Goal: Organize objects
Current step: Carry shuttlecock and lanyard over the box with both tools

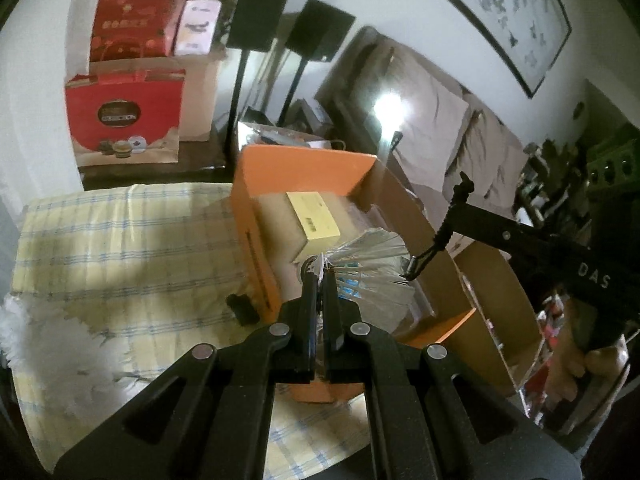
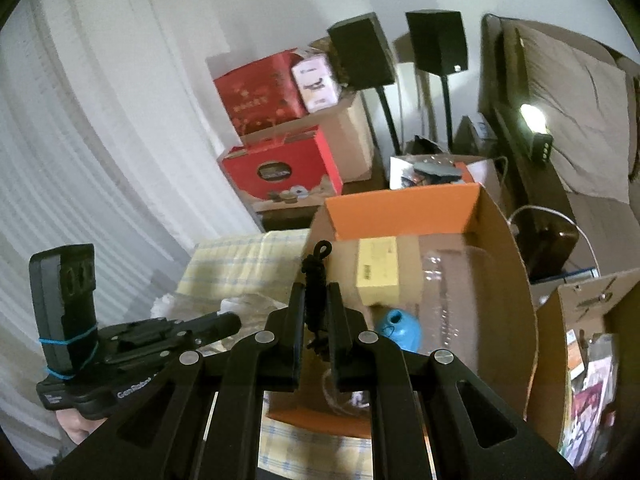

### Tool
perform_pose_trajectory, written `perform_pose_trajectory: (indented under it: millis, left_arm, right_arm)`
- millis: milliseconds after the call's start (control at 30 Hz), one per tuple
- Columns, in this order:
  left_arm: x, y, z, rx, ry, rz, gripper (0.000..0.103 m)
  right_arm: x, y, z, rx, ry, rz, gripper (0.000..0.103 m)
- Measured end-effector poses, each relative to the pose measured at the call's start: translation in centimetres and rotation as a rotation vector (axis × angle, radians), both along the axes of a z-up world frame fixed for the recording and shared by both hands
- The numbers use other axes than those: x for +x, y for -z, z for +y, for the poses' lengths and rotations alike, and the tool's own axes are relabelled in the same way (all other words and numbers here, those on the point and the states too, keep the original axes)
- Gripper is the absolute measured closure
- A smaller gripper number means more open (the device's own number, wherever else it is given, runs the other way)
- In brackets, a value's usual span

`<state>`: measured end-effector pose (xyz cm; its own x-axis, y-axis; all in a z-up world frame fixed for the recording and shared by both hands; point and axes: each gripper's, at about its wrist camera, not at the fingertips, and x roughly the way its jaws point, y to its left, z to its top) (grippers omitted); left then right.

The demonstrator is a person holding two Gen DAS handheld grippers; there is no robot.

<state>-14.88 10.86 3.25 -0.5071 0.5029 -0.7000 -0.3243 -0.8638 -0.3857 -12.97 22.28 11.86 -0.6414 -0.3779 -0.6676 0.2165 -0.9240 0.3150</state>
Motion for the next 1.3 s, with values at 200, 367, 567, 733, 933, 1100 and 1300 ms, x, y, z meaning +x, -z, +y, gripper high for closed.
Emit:
perform_pose_trajectory:
  millis: [200, 367, 567, 733, 933, 1100, 1300]
  left_arm:
    - [-1.2, 1.6, 2.5, -0.064, 0.008, -0.015, 0.101]
    - [-2.2, 2.8, 4.1, -0.126, 0.004, -0.014, 0.101]
    - [-3.1, 3.9, 5.2, -0.172, -0.015, -0.034, 0.100]
    - [-3.1, 4.0, 5.3, -0.172, -0.011, -0.033, 0.082]
    - [-2.8, 3.0, 4.0, -0.145, -0.031, -0.021, 0.070]
    - [-2.4, 1.7, 2.4, -0.115, -0.057, 0.000, 0.060]
    - [-1.9, 0.9, 1.3, -0.115, -0.064, 0.014, 0.059]
  right_arm:
    - [0.0, 1.6, 2.2, -0.007, 0.030, -0.028, 0.094]
    - [-0.1, 2.7, 4.1, -0.022, 0.057, -0.046, 0.094]
    - [-0.4, 3.3, 5.5, -0.035, 0.072, -0.056, 0.094]
    - [-0.7, 3.9, 6.0, -0.044, 0.073, -0.067, 0.094]
    - [-1.2, 3.4, 5.7, -0.059, 0.064, -0.054, 0.094]
    - [-1.7, 1.6, 4.6, -0.064, 0.044, -0.017, 0.094]
    - [-3.5, 0.6, 2.3, -0.074, 0.022, 0.004, 0.094]
